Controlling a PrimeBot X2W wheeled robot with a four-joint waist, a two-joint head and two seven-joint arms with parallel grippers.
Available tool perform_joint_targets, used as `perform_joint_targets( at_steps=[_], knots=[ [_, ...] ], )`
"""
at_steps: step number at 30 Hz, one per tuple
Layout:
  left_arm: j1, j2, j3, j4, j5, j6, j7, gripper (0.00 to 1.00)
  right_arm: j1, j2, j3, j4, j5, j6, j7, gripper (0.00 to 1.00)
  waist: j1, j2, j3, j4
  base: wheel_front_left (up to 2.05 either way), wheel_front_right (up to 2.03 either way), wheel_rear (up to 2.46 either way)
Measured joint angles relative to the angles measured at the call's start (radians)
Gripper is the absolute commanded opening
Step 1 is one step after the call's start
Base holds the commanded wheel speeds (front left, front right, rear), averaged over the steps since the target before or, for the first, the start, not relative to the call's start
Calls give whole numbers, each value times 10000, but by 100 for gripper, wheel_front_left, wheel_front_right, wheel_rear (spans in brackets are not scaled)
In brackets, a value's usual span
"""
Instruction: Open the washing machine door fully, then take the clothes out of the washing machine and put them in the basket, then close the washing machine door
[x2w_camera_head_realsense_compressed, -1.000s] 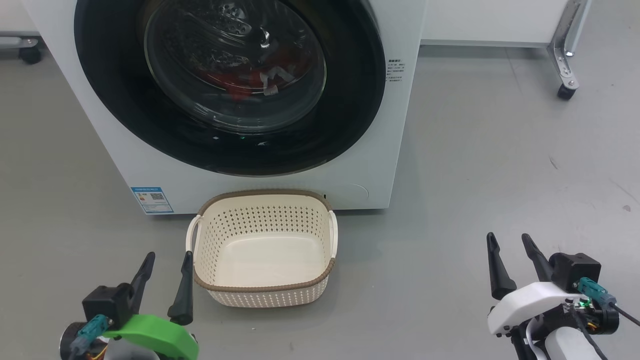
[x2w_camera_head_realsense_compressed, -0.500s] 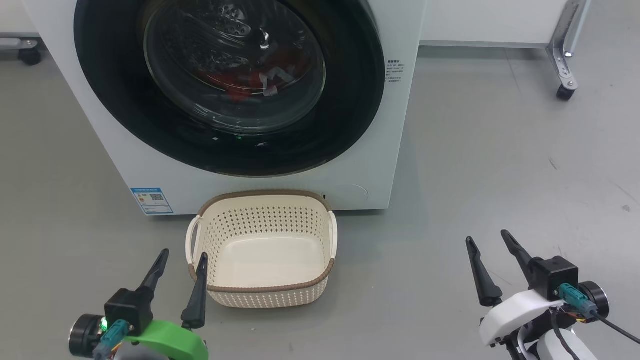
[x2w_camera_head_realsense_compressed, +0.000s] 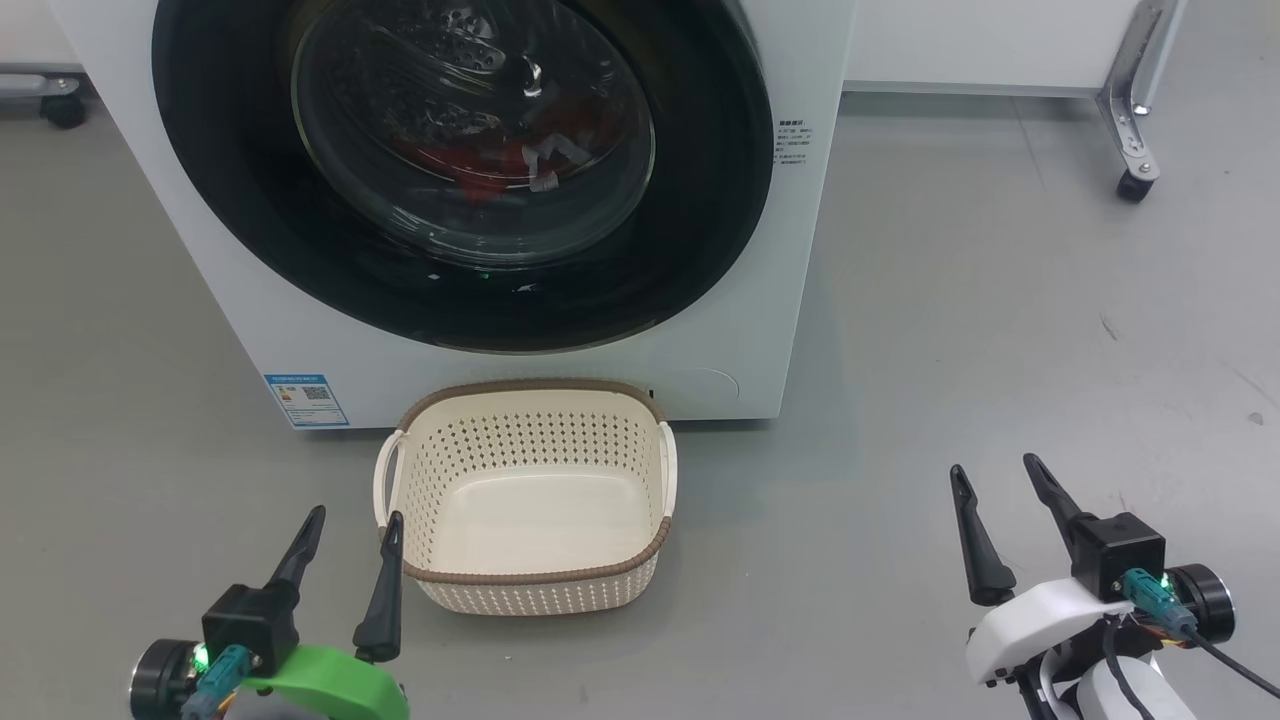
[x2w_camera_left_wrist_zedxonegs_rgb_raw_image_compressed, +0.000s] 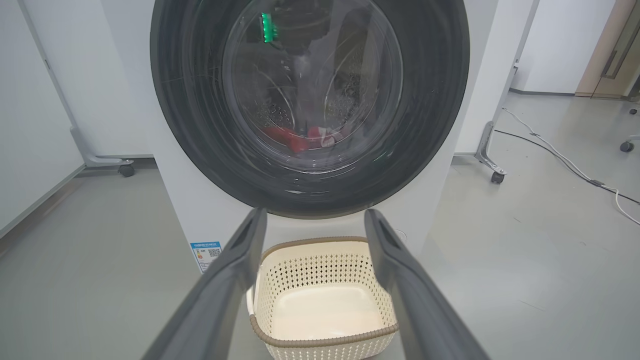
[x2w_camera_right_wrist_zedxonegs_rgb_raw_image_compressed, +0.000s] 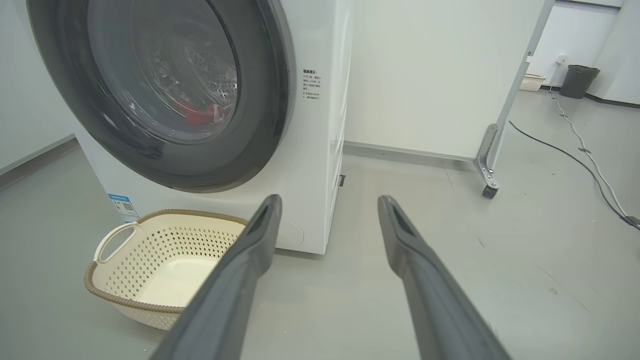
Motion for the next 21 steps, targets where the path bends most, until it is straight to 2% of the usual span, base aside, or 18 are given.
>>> perform_joint_targets(
  at_steps=[12,21],
  knots=[
    [-6,-42,36,190,-8,77,0,100,182,121,-213,0,-4,-56,0,100,0,0,-6,-7,0,0,0],
    [-34,-33,-6,278,35,75,0,100,190,138,-288,2,-65,42,0,100,0,0,-24,0,0,0,0]
  ],
)
